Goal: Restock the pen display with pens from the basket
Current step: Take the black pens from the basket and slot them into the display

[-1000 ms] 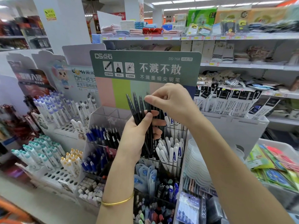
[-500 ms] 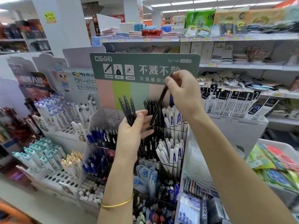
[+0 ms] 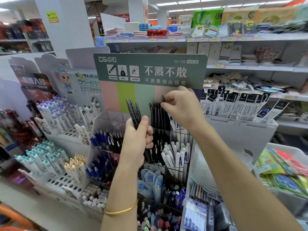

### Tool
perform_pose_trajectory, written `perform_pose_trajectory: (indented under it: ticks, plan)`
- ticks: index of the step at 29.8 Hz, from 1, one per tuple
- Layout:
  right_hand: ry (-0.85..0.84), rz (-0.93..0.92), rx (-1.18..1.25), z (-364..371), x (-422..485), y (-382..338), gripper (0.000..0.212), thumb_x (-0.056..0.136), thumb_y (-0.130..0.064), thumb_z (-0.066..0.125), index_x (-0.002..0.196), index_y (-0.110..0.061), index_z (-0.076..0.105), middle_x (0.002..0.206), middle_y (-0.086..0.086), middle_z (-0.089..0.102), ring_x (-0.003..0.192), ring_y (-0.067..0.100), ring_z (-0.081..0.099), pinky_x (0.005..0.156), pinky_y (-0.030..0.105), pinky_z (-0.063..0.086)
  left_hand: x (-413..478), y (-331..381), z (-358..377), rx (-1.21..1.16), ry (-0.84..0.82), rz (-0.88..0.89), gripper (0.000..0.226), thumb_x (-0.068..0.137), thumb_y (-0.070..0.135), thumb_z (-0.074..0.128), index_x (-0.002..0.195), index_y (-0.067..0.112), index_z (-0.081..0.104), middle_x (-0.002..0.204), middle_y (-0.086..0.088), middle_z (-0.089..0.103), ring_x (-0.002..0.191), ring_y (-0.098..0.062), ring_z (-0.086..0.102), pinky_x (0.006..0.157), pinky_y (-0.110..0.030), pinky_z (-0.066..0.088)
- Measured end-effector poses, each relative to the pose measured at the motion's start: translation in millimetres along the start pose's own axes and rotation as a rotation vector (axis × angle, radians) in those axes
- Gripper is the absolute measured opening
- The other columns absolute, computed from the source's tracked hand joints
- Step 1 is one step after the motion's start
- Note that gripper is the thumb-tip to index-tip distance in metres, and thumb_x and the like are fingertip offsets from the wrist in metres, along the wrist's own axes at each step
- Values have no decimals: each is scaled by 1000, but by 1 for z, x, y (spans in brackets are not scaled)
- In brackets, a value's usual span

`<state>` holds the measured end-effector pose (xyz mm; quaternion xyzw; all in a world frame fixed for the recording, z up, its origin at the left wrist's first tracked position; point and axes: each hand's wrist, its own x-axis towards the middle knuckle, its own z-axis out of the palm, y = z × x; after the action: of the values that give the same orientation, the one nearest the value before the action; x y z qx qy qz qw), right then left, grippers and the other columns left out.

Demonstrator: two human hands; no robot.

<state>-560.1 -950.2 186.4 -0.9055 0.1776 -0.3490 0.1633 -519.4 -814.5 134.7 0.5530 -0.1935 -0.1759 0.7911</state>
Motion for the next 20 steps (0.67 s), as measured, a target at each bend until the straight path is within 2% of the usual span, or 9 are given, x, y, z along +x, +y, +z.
perform_pose_trajectory:
  ticks: [4, 9, 13, 17, 18, 20]
  plan:
    - [-168, 23, -188, -1, -4, 2, 12, 82, -28, 65, 87, -19, 71, 101, 5, 53, 96, 27, 38, 85, 36, 43, -1, 0, 0, 0, -60, 22, 20, 103, 20, 43, 93, 5, 52, 59, 0, 51, 43, -8, 37, 39, -19, 30]
    - [-126, 38, -142, 2, 2, 2, 10, 83, -32, 65, 81, -24, 70, 95, 4, 63, 100, 30, 49, 89, 42, 43, -3, -1, 0, 26, -114, 23, 21, 102, 19, 45, 91, 6, 57, 60, 1, 52, 46, -8, 40, 41, -20, 33]
    - [-180, 24, -215, 0, 1, 1, 13, 85, -28, 65, 89, -19, 72, 102, 6, 59, 103, 32, 46, 88, 39, 44, -2, -1, 0, 40, -134, 27, 21, 102, 19, 46, 91, 6, 59, 62, 0, 53, 47, -8, 40, 42, -20, 34]
    - [60, 5, 35, -11, 0, -6, 11, 86, -22, 63, 89, -17, 73, 93, 4, 63, 96, 26, 53, 87, 36, 43, -3, 0, 0, 70, -184, 33, 22, 101, 22, 48, 94, 6, 60, 64, 1, 53, 49, -9, 41, 45, -20, 35]
    - [61, -17, 96, -15, -1, -9, 13, 86, -23, 63, 87, -16, 74, 90, 4, 66, 92, 25, 56, 85, 38, 45, -4, 0, 1, 81, -202, 36, 22, 101, 22, 48, 95, 6, 61, 64, 1, 53, 50, -10, 40, 46, -21, 34]
    - [-74, -46, 205, -23, -6, -18, 22, 89, -29, 64, 86, -11, 76, 85, 5, 71, 86, 22, 61, 81, 40, 49, -5, 1, 3, 97, -232, 36, 23, 101, 23, 48, 95, 6, 61, 63, 1, 51, 50, -11, 39, 47, -22, 33]
